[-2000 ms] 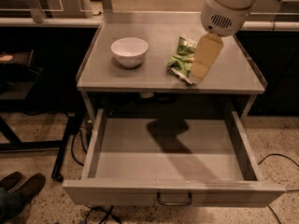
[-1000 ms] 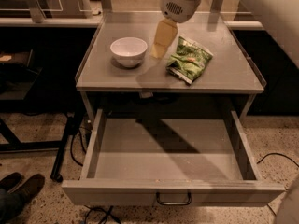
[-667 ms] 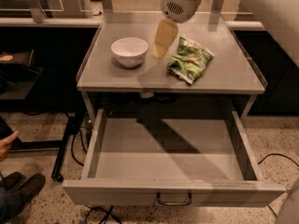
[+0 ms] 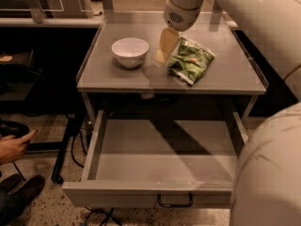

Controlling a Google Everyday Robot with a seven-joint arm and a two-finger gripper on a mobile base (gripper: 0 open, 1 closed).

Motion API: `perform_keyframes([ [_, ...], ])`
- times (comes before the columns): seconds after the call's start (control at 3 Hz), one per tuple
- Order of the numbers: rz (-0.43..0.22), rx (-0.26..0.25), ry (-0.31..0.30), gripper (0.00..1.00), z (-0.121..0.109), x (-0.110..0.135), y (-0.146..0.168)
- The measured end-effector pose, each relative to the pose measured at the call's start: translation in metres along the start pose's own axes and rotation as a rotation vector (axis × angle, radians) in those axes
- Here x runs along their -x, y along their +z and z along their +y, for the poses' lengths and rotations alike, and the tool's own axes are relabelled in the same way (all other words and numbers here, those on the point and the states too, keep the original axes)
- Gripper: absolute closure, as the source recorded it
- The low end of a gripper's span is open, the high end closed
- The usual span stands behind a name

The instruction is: Place green jalapeno chip bag into top drawer

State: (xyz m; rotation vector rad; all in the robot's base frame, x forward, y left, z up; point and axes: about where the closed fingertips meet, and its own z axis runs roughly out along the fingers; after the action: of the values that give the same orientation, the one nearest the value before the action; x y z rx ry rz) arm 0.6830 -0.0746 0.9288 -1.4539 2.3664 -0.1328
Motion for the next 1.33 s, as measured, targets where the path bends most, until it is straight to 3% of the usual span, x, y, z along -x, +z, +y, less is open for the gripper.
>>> perform_keyframes([
  [0.67, 0.055, -0.007, 0.019, 0.0, -0.027, 0.0, 0.043],
  [1.33, 0.156, -0.024, 0.107, 0.0, -0.058, -0.056, 0.085],
])
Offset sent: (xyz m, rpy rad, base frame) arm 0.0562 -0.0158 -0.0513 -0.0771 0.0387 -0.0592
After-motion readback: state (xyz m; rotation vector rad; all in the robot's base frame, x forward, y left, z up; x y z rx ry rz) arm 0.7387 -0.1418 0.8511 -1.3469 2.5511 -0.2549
